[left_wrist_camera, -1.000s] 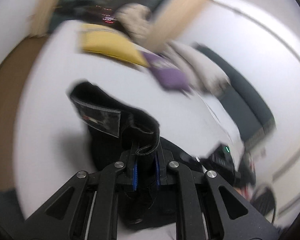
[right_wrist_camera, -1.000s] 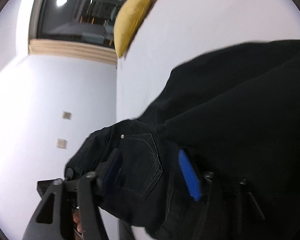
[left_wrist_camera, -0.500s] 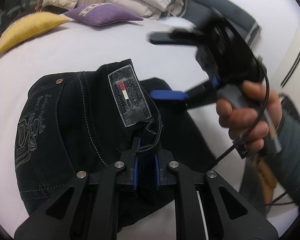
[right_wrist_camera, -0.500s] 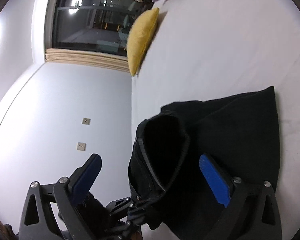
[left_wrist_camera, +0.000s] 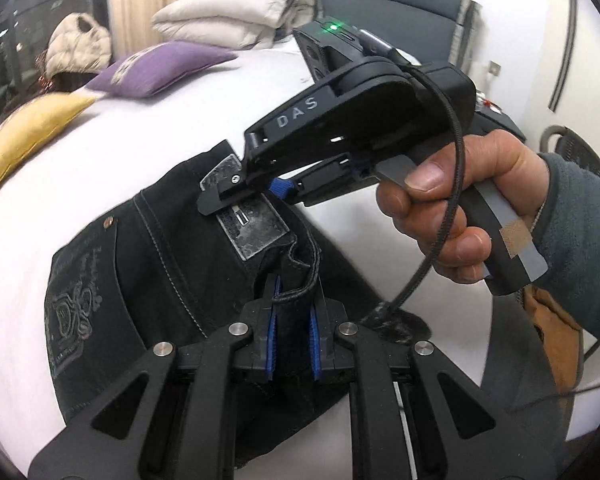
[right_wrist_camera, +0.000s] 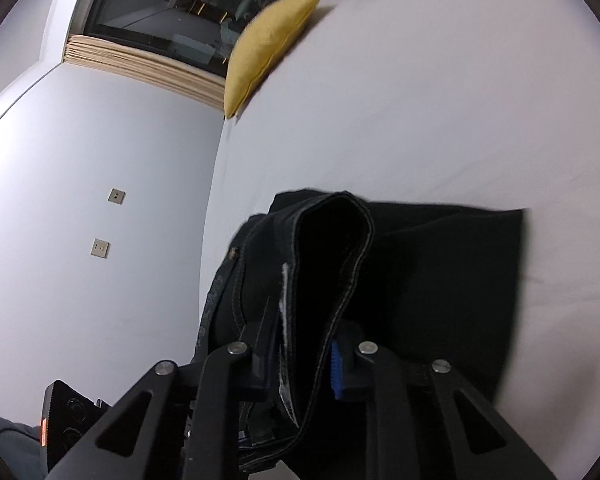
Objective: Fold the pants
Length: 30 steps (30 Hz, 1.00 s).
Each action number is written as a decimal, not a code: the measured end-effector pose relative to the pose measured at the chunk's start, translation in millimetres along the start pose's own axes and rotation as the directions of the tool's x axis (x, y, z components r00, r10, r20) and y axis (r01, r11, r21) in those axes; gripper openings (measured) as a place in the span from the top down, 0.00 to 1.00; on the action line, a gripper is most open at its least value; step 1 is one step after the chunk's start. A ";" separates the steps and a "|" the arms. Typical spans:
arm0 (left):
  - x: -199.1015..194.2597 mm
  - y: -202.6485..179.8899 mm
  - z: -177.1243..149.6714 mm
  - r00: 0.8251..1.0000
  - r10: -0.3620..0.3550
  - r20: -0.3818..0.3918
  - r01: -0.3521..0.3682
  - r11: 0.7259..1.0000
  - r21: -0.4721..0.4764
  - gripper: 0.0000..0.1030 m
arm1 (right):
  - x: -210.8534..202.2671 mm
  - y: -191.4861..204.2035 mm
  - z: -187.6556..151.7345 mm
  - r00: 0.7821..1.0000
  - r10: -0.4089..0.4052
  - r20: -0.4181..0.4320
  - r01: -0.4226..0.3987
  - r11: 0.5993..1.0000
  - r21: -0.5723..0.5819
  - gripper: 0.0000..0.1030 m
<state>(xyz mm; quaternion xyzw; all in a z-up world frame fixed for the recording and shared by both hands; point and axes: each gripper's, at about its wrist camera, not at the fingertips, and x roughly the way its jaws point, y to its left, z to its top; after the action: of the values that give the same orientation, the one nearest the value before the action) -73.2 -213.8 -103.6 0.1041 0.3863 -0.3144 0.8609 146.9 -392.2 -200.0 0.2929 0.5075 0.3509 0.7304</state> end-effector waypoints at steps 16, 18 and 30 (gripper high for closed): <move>56.0 -4.3 -0.4 0.981 -0.154 -0.119 0.142 0.984 -0.103 0.45 | -31.9 -64.3 -14.2 0.995 -0.022 0.096 0.009 0.991 0.132 0.57; 31.3 4.6 -1.5 0.983 -0.164 -0.080 0.152 0.979 -0.136 0.30 | -50.9 -62.8 -14.6 0.986 -0.072 0.152 0.050 0.988 0.146 0.47; -9.3 125.5 -27.1 0.997 0.068 -0.034 -0.076 0.933 -0.351 0.29 | -59.8 21.2 -66.8 0.979 0.090 0.181 -0.092 0.996 0.003 0.47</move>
<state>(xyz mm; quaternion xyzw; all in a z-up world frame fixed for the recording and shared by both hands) -16.2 -100.1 -123.2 -0.0341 0.4414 -0.2073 0.8724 64.8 -423.5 -172.3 0.3503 0.4273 0.3530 0.7550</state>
